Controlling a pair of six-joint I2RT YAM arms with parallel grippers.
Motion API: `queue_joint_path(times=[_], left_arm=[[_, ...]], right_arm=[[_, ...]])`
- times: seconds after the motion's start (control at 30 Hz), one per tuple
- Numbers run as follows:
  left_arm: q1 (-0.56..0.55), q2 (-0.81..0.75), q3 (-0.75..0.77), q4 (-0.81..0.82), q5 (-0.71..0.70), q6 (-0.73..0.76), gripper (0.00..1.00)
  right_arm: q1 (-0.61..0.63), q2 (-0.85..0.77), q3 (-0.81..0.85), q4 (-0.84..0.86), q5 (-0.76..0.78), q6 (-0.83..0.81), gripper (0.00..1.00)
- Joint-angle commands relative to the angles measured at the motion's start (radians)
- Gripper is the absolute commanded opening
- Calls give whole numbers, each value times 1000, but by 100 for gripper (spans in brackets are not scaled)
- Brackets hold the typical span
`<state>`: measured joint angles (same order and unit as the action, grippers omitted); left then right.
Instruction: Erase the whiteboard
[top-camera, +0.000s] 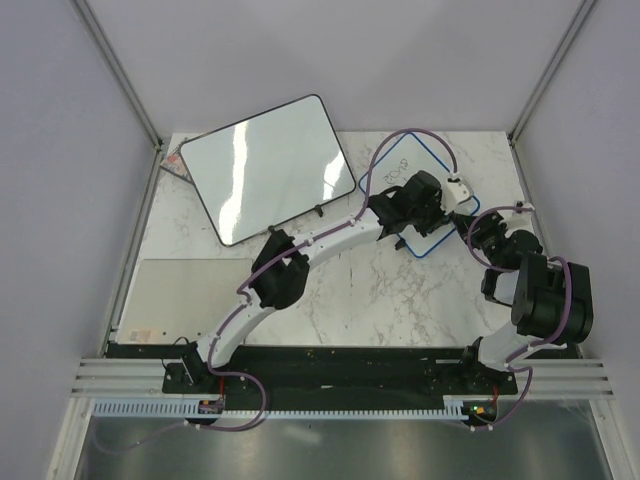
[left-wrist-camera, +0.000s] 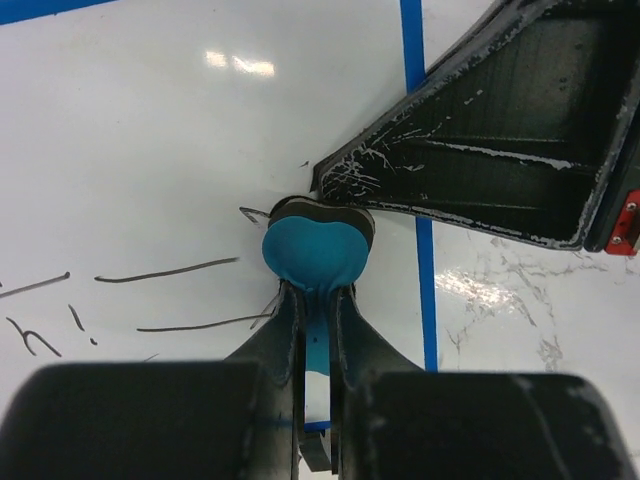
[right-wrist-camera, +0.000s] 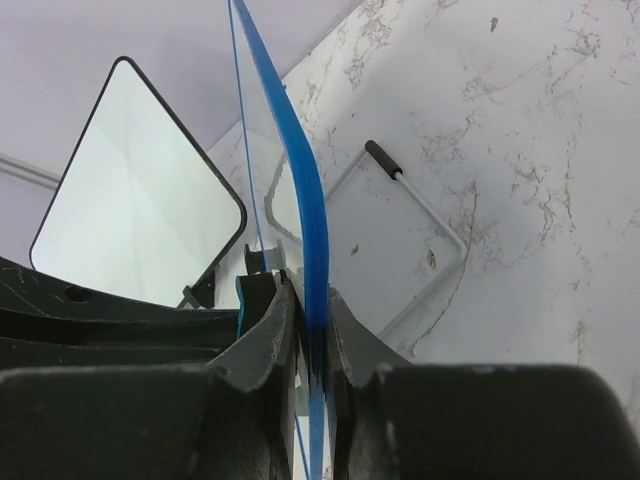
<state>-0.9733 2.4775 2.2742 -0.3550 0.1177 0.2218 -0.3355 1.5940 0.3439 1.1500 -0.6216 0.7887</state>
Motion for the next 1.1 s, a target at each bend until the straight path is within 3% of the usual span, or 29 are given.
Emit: queue_joint_path(times=[0.0,0.27,0.4,0.47,0.67,0.83,1.07], left_arm=[[21,83,57,-67,-194,-93,2],[165,100,34,-91,-122,-304,2],[176,98,34,-78,-210,-315,2],[177,92,28,-55,-162,-300,2],[107,54,-42,22,9,-240,2],[-17,32,-44,22,-20,-67,2],[-54,15,-36,24,149,-107,2]], right_arm=[[10,-19,-19,-3,0,-74,0],[10,-6,-22,27,-10,-54,0],[10,-9,-23,27,-9,-54,0],[9,-8,-22,28,-10,-54,0],[9,-3,-23,36,-10,-49,0],[10,-3,-23,42,-12,-46,0],[10,6,-22,48,-15,-42,0]])
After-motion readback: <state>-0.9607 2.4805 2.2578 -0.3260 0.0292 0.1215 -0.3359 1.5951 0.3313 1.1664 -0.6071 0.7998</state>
